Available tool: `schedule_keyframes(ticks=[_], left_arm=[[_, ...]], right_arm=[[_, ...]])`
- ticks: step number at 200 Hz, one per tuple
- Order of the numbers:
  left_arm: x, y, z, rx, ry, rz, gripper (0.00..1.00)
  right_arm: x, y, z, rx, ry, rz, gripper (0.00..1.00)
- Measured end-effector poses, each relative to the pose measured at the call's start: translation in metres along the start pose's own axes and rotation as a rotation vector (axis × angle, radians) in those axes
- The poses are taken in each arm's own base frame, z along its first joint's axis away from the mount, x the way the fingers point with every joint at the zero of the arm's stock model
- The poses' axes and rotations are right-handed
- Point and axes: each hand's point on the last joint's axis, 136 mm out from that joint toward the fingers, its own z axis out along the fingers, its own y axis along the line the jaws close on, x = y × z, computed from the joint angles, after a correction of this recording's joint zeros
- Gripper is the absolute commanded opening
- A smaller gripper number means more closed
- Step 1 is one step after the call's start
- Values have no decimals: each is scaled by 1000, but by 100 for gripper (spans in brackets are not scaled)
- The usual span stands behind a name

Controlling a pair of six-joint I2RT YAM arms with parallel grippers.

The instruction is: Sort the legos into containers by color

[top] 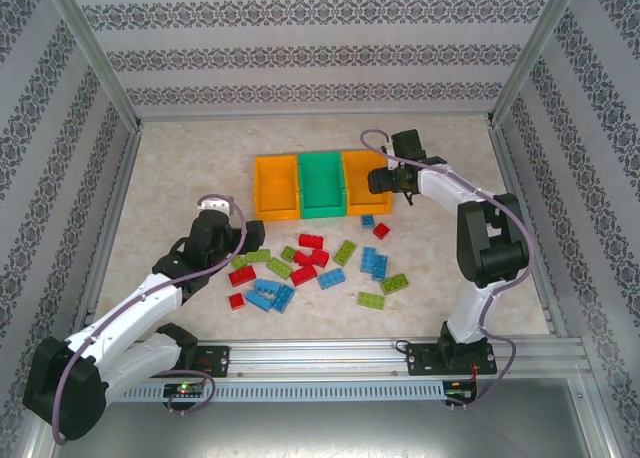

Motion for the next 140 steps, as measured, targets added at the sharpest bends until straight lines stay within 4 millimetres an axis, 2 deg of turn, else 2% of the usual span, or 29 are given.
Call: schedule_keyframes(ticks=[34, 52, 66, 110, 140], left_arm=[[-5, -5, -6, 20, -23, 0, 100], [-1, -11, -6, 37, -14, 17, 100], [3, -16, -5, 50, 0, 34, 99], [19, -25, 3, 70, 57, 77, 99], [22, -27, 4, 76, 67, 82, 99]], right_arm=[[15, 4, -54, -11, -56, 52, 88], [33, 11, -76, -26, -62, 86, 90], [59, 19, -84, -48, -27, 104, 93], [164, 53, -98, -100, 170, 106, 94], [204, 62, -109, -86, 235, 102, 94]])
